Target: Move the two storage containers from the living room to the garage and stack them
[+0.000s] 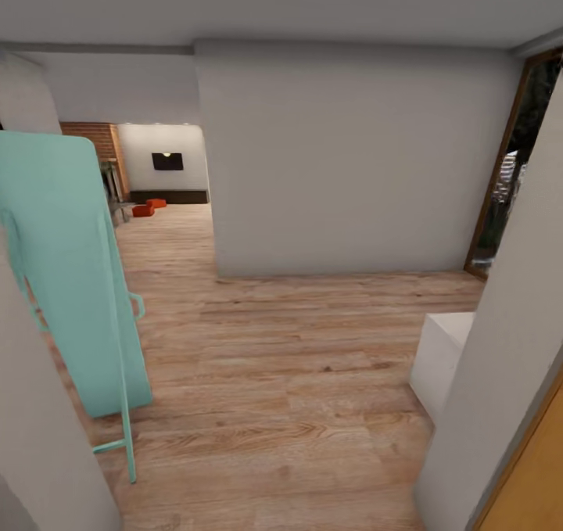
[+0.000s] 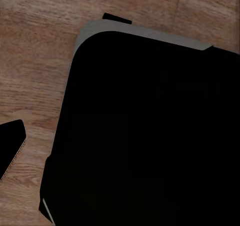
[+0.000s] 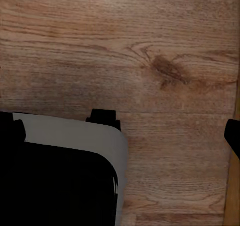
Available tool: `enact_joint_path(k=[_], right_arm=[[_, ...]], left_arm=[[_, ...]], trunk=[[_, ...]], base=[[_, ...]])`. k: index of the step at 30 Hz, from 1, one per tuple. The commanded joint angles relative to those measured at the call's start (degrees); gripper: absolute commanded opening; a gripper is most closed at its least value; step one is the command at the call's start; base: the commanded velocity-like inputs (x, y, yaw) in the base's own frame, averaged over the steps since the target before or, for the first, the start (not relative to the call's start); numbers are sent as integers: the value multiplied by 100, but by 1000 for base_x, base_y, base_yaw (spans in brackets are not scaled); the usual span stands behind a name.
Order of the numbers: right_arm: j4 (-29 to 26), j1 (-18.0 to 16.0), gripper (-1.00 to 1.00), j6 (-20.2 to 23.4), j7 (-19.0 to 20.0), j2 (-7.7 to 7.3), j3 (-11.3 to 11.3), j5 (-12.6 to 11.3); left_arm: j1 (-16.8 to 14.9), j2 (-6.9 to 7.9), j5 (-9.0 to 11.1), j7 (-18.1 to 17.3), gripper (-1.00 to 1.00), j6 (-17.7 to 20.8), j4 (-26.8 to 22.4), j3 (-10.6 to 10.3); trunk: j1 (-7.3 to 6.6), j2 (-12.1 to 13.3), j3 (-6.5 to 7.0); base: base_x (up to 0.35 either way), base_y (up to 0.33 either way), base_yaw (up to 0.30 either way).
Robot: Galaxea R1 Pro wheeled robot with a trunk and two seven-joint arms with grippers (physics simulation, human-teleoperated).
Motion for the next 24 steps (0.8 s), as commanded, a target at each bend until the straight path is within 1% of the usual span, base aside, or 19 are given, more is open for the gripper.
enact_joint_path(k=[1, 17, 24], right_arm=[[18, -7, 100, -35, 35, 0, 37, -62], [18, -7, 100, -64, 35, 0, 61, -21], [18, -6, 100, -63, 35, 0, 70, -6]], left_arm=[[0, -5, 8, 5, 100, -12, -4, 27], [0, -1, 16, 5, 100, 3, -4, 25], [0, -1, 17, 14, 100, 14, -4, 25]], trunk=[[3, -3, -5], [3, -3, -5], [3, -3, -5]], base=[[326, 86, 0], [326, 93, 0], [326, 16, 0]])
